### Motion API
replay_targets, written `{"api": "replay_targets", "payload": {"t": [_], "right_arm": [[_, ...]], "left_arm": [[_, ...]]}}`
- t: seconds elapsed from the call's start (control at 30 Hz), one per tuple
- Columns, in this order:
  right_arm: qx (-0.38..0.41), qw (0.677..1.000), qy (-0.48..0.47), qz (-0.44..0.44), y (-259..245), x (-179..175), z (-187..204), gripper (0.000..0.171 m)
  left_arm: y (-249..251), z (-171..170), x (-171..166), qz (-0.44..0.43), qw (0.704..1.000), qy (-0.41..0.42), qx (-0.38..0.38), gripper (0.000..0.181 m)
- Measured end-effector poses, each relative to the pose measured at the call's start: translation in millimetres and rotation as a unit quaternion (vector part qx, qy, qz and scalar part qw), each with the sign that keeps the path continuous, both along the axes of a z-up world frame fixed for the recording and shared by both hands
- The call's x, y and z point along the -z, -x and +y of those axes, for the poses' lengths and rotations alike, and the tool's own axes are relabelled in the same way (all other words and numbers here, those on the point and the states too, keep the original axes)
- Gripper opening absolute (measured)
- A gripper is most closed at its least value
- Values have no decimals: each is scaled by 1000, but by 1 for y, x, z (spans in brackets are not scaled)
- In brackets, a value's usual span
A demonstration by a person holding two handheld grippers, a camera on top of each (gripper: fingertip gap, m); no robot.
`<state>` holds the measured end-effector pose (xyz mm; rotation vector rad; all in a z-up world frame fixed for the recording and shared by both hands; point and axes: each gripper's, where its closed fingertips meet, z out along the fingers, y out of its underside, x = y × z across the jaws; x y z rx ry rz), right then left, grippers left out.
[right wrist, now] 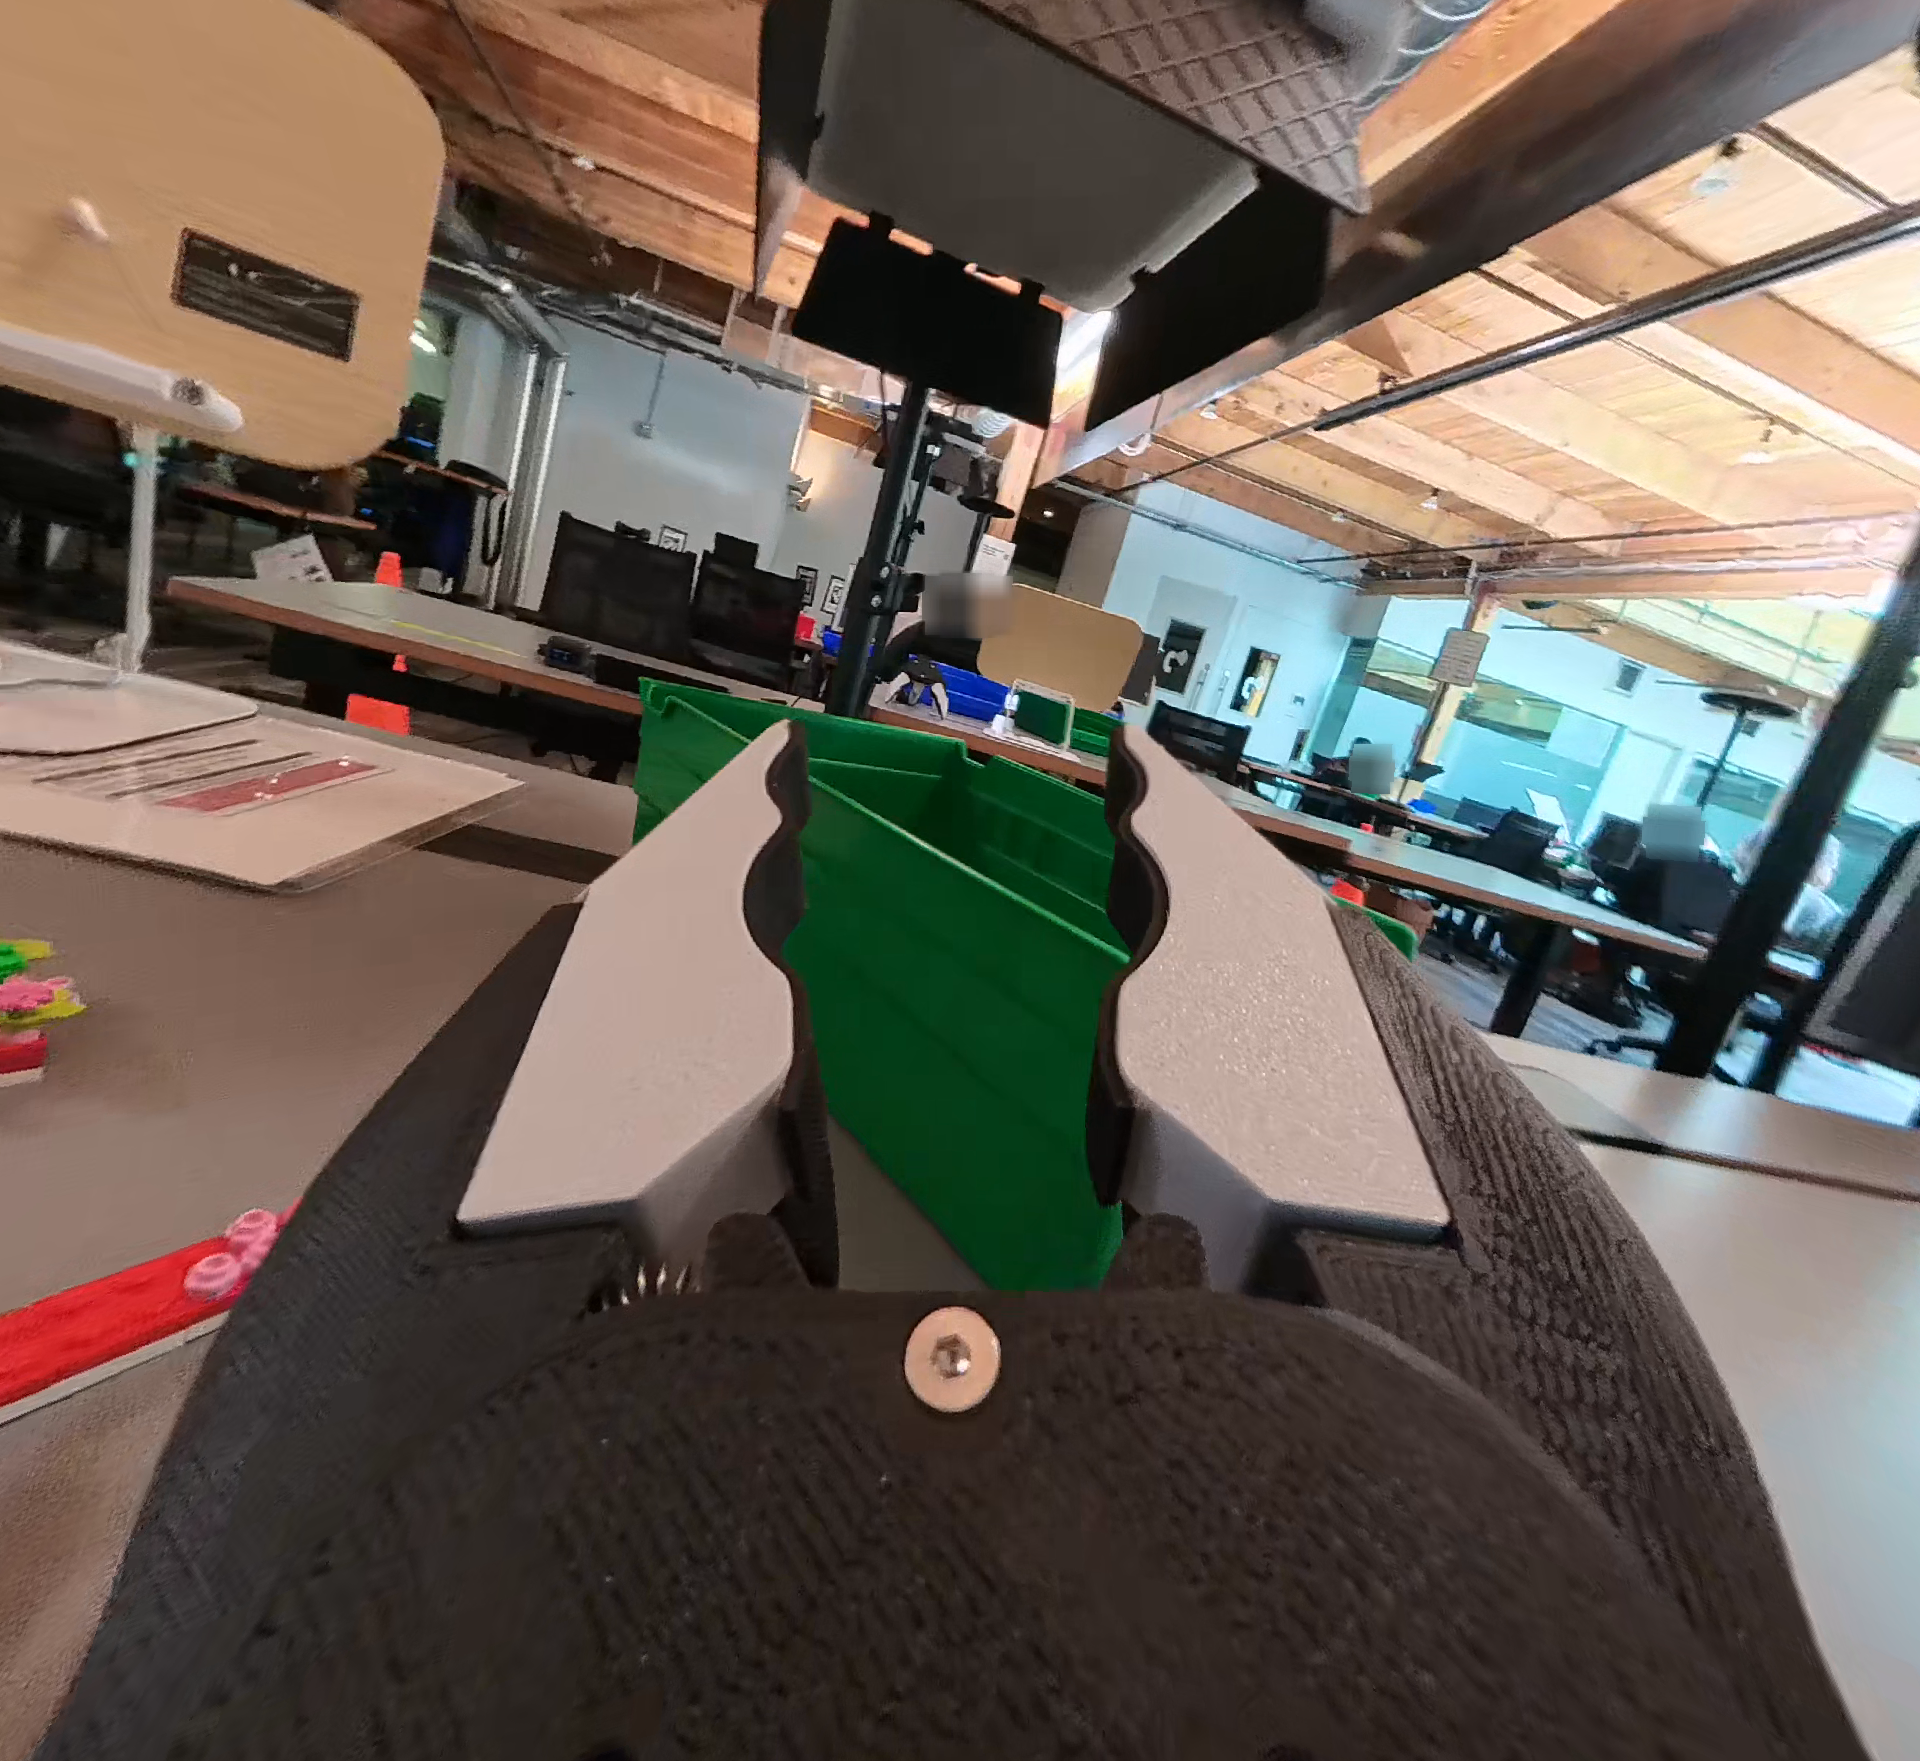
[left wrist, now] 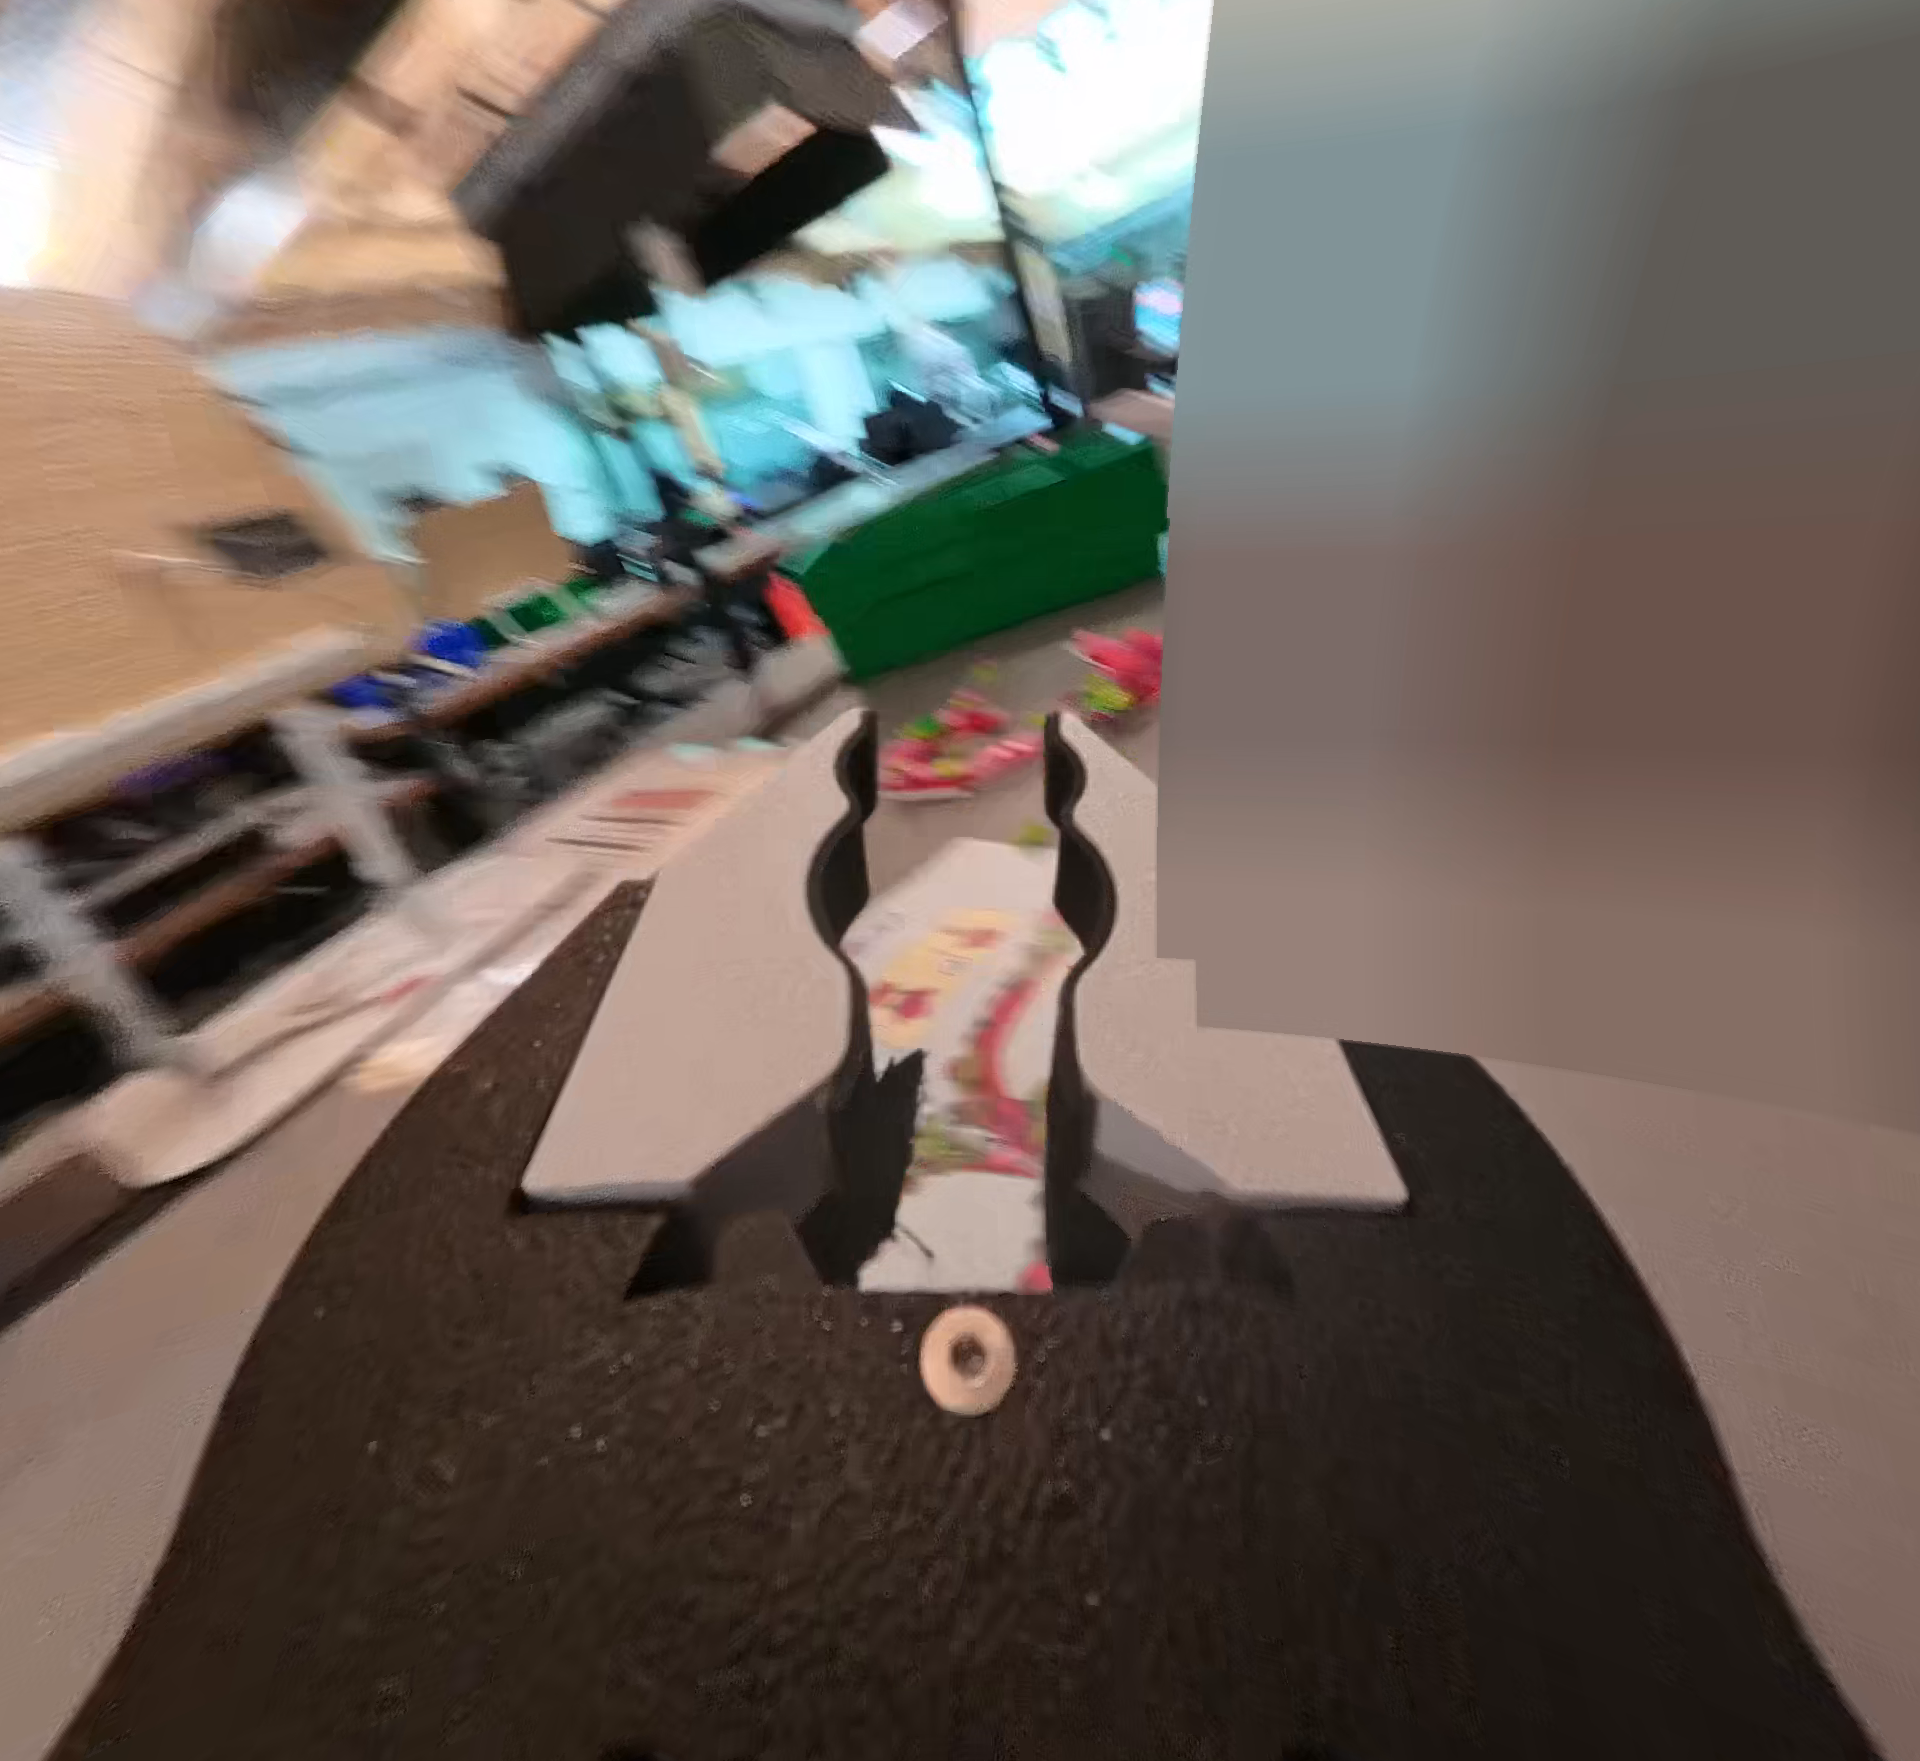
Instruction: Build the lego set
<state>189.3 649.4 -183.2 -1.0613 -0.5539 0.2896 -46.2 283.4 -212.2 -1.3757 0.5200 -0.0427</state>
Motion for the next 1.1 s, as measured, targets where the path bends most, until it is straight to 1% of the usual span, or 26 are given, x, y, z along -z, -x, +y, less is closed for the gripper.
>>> {"api": "replay_targets", "payload": {"t": [0.03,0.1,0.13,0.2,0.3,0.4,0.47,0.63,0.87,1.1], "right_arm": [[-7,1000,-5,-9,5,1,2,55],[-24,999,-10,-26,15,3,4,52],[-28,999,-12,-31,18,3,6,51],[-36,999,-12,-29,19,3,7,49],[-43,999,-4,-13,17,2,12,47],[-52,999,4,-3,16,2,15,45],[-56,998,6,-3,18,3,16,45],[-61,998,4,-13,22,4,16,42],[-59,998,6,-15,22,5,16,40],[-57,998,4,-21,23,6,16,37]], "left_arm": [[-17,4,10,7,998,49,33,37],[-48,11,34,19,986,143,82,48],[-62,14,44,29,980,173,96,51],[-81,21,63,68,970,209,101,52],[-95,28,88,134,954,252,95,51],[-99,31,103,144,943,286,93,45],[-97,34,102,130,944,292,87,38],[-96,37,102,118,942,305,81,29],[-102,37,107,148,937,305,84,21],[-98,38,109,174,934,305,65,1]]}}
